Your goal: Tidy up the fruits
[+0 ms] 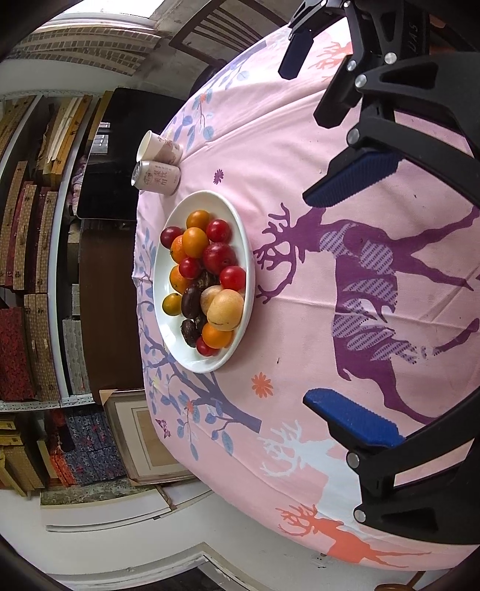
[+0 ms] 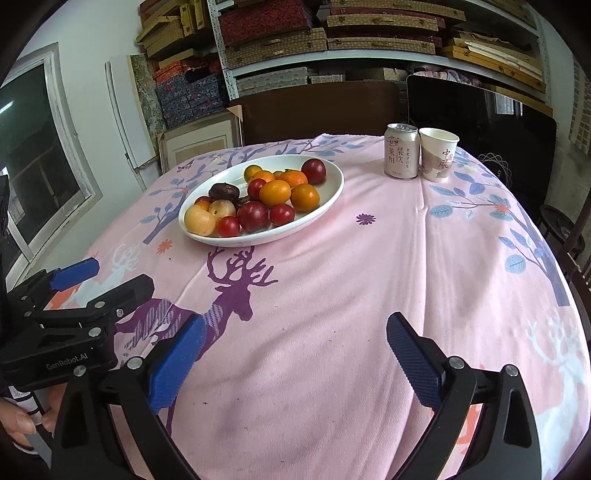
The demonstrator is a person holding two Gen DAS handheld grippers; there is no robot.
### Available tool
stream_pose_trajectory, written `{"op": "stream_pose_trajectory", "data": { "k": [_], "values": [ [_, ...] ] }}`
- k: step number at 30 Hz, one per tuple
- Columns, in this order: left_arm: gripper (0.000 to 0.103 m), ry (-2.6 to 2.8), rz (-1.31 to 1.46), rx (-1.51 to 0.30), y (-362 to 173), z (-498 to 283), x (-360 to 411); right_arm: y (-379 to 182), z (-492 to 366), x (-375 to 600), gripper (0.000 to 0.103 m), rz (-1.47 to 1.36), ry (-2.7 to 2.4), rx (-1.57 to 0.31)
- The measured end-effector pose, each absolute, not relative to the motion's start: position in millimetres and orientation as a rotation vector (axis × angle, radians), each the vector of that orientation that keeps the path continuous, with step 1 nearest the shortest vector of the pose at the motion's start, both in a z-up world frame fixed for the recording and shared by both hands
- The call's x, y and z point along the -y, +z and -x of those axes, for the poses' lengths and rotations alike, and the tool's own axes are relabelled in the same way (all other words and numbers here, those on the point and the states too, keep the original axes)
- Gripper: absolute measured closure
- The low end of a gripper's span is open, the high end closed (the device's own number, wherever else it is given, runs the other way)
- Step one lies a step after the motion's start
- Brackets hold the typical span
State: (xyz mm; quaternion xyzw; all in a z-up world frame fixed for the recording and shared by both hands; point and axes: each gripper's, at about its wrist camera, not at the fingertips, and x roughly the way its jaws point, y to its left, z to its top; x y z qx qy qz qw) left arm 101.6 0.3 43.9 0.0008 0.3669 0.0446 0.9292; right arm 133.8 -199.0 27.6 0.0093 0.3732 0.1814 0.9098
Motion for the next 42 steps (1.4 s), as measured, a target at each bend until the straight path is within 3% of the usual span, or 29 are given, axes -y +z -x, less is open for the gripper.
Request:
{"op": "stream_pose_trajectory", "data": {
  "k": [34,42],
  "values": [
    [0.006,0.076,-0.010,-0.759,15.6,-91.6,4.6,-6.3,-115.5,200.7,0.004,-0.023,0.387,-0.836],
    [0.005,0.074,-0.009,-0.843,-5.1,-102.0,5.5,-15.9,-119.6,202.0,0.004,-0.031,0.390,-0.881]
  ]
}}
